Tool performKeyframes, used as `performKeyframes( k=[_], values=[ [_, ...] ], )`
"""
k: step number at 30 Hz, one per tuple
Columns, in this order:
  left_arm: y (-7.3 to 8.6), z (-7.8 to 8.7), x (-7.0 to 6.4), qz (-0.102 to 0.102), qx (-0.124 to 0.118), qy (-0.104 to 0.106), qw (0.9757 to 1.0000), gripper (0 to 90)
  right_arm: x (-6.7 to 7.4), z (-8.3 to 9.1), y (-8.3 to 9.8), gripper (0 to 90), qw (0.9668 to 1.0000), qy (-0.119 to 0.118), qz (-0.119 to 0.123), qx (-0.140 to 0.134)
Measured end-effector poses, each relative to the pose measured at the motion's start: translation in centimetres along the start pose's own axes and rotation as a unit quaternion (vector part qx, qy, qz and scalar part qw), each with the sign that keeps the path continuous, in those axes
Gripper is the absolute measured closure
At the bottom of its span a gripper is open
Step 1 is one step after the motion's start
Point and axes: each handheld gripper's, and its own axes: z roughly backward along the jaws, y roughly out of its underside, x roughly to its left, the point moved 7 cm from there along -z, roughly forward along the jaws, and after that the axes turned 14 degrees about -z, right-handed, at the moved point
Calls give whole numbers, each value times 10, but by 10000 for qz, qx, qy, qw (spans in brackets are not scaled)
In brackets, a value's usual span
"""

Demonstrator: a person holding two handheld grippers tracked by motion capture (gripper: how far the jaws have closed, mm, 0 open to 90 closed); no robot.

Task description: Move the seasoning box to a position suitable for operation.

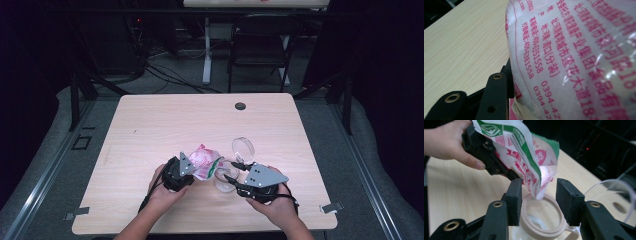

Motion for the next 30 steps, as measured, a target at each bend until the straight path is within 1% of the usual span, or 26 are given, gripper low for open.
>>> performKeyframes(
  k=[2,3,8,11,13,16,21,22,23,26,28,30],
  values=[
    [-3,0,3,-152,62,-56,9998,601,0,2,-4,566,10000,-18,32,-33],
    [-4,0,5,-217,105,-74,9997,601,-1,2,-6,562,10000,7,86,-49],
    [-11,1,10,-366,166,-93,9991,601,-3,5,-19,545,9989,28,464,-3],
    [-13,3,13,-392,157,-85,9991,601,-3,6,-28,531,9976,35,687,2],
    [-14,5,14,-350,147,-41,9993,601,-4,6,-34,512,9966,41,828,21],
    [-16,6,17,-371,151,-34,9992,601,-4,5,-42,498,9949,49,1004,54],
    [-20,9,20,-477,149,-26,9987,601,0,3,-54,491,9929,-29,1189,60],
    [-21,9,20,-467,140,-24,9988,601,1,2,-56,491,9923,-42,1240,71],
    [-22,10,20,-508,142,-29,9986,602,2,1,-58,491,9917,-56,1281,83],
    [-25,12,21,-555,131,-41,9984,602,3,-2,-62,497,9908,-80,1347,132],
    [-27,12,22,-584,124,-71,9982,602,5,-4,-64,504,9901,-124,1391,151],
    [-28,12,23,-598,148,-54,9981,602,7,-5,-65,517,9896,-173,1420,181]
  ],
)
